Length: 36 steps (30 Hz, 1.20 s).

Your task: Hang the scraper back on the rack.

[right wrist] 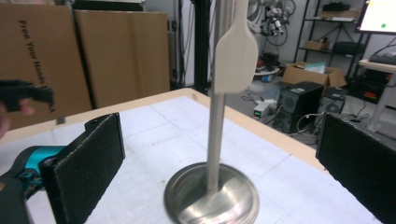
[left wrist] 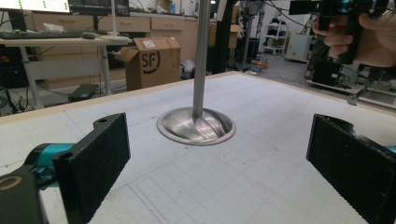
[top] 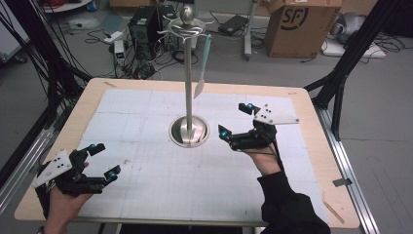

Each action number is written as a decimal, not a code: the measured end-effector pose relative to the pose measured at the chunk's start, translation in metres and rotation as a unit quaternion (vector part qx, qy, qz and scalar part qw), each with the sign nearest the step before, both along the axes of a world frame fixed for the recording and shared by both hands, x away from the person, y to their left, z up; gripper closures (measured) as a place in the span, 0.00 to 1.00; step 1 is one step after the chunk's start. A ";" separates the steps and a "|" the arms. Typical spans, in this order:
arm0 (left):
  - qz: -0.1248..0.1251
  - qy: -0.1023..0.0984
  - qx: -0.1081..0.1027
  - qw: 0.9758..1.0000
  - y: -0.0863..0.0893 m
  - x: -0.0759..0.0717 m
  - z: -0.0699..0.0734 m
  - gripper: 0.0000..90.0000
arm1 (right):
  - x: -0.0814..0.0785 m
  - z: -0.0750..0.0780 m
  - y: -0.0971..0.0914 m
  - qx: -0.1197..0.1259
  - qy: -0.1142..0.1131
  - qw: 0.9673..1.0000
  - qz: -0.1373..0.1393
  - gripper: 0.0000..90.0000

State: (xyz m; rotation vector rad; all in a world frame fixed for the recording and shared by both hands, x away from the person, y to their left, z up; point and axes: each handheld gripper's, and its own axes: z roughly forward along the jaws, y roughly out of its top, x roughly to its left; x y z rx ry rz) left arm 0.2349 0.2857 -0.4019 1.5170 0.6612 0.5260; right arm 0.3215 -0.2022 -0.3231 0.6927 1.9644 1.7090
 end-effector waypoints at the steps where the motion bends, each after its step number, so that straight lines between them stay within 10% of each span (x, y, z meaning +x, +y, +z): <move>1: 0.000 -0.001 0.000 1.000 0.000 0.001 0.000 0.07 | -0.003 -0.003 -0.002 -0.001 0.001 1.000 0.000 0.00; 36: 0.028 -0.012 -0.011 0.999 0.011 0.016 -0.015 0.07 | -0.065 -0.105 -0.092 0.021 0.031 0.995 -0.090 0.00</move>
